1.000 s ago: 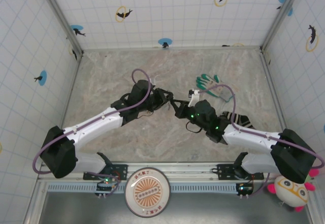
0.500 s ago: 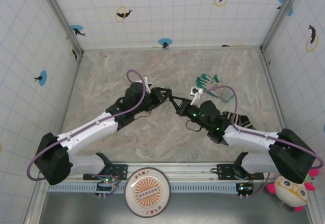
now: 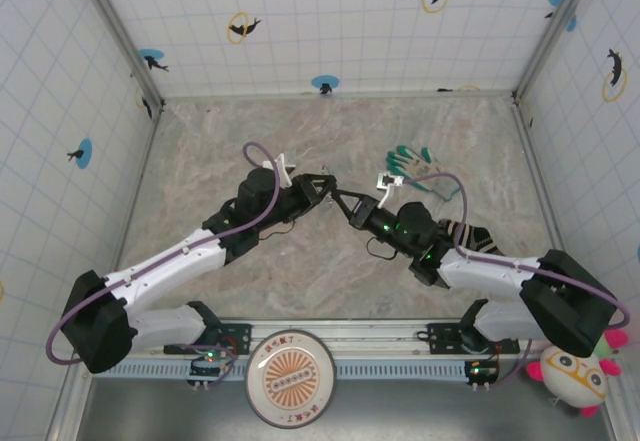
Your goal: Unlock with the key
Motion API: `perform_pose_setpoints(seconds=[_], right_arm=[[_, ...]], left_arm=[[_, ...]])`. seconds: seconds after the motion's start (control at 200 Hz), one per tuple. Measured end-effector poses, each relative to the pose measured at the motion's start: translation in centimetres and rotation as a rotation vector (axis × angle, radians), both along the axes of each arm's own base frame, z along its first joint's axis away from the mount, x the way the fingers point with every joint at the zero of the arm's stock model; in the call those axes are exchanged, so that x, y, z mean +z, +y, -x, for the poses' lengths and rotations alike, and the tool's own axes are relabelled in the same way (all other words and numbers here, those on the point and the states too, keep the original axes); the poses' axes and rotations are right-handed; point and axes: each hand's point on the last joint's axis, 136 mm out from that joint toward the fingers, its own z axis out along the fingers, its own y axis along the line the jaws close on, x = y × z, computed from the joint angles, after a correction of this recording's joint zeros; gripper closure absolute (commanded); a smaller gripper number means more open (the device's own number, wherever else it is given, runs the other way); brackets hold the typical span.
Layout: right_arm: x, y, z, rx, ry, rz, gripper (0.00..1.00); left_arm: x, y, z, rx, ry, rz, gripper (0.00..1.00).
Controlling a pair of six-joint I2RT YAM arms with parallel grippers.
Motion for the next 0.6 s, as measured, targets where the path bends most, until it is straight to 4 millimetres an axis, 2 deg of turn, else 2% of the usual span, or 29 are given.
perform_pose_setpoints(seconds=[0.365, 0.475, 0.601], right_arm=[[-2.8, -1.9, 1.1, -0.083, -0.052, 0.330, 0.59], [-3.7, -2.3, 1.4, -0.108, -0.073, 0.410, 0.56], [-3.6, -2.6, 1.4, -0.141, -0.111, 0.449, 0.53]], left_arm=[[-2.4, -0.2, -0.3, 0.013, 0.121, -0.078, 1.00], [-4.1, -0.2, -0.5, 0.026, 0.182, -0.098, 1.00], [-5.9, -0.3, -0.4, 0.028, 0.246, -0.118, 1.00]])
